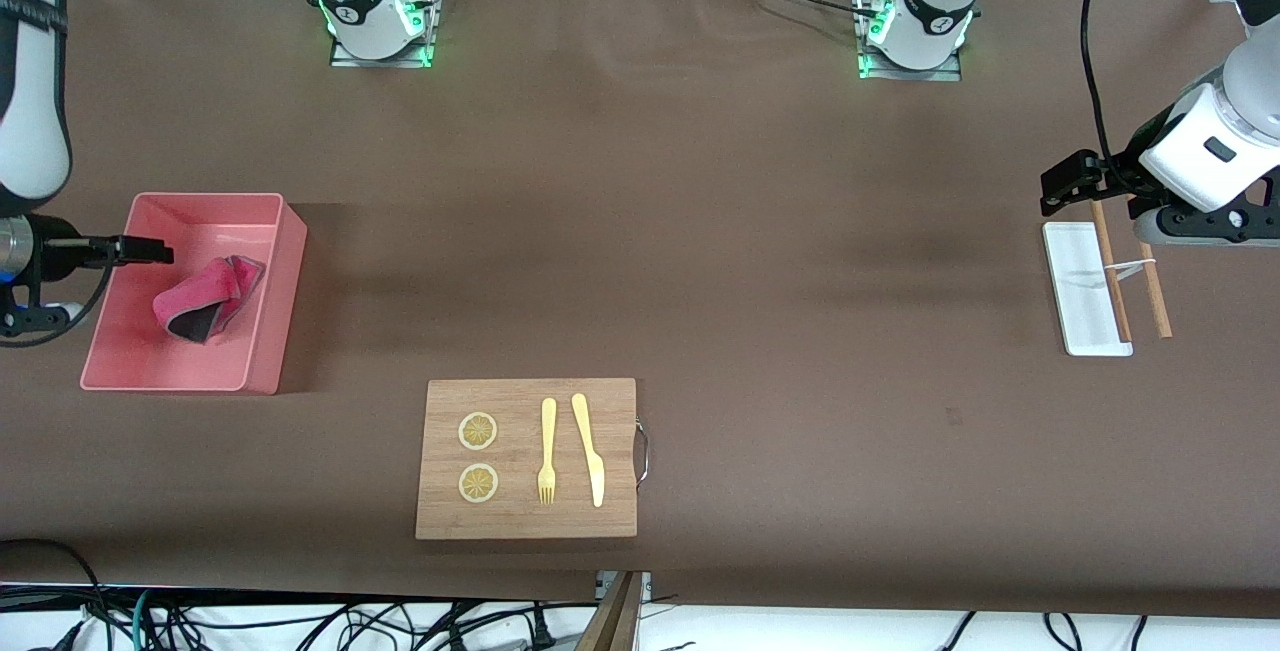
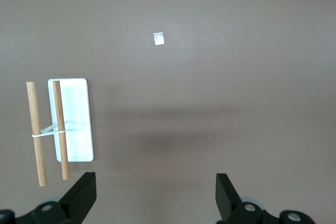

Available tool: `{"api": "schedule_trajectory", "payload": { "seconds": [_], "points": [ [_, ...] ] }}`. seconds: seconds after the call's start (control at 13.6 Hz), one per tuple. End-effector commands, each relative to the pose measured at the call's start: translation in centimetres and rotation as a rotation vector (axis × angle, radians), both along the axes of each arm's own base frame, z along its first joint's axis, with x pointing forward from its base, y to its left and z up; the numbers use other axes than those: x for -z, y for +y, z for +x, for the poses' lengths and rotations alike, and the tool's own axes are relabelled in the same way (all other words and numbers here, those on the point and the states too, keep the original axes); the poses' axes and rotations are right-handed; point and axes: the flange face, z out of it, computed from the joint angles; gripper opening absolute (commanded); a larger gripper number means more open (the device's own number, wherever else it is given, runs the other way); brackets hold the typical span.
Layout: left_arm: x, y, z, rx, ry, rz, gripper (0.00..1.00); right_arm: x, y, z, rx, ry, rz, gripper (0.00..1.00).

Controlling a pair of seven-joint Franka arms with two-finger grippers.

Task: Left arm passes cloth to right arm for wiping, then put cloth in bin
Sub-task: 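Open the right gripper to drop the cloth and raise it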

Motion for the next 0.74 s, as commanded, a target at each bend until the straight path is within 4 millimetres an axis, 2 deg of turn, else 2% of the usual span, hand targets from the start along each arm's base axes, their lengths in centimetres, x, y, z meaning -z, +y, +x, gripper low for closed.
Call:
{"api": "schedule_trajectory", "payload": {
  "seconds": [0.0,0.15,0.22,0.29,0.52,0.66],
  "points": [
    [-0.4,-0.1,0.4,0.001,0.000,-0.015,1.00,-5.4,4.0,-1.6,0.032,-0.035,-0.038,1.00],
    [-0.4,-0.1,0.4,-0.002,0.000,-0.014,1.00,-9.3,5.1,-3.0,0.017,-0.099,-0.035,1.00],
    [-0.4,-0.1,0.4,-0.002,0.000,-0.014,1.00,-10.8,6.5,-3.6,-0.007,-0.124,-0.030,1.00],
    [-0.4,-0.1,0.4,-0.001,0.000,-0.015,1.00,-11.9,6.9,-4.1,-0.017,-0.141,-0.029,1.00],
    [-0.4,0.0,0.4,-0.007,0.000,-0.013,1.00,-16.2,6.1,-6.4,0.003,-0.220,-0.035,1.00],
    [-0.4,-0.1,0.4,-0.005,0.000,-0.014,1.00,-18.6,6.3,-7.6,0.002,-0.266,-0.036,1.00]
  ]
}}
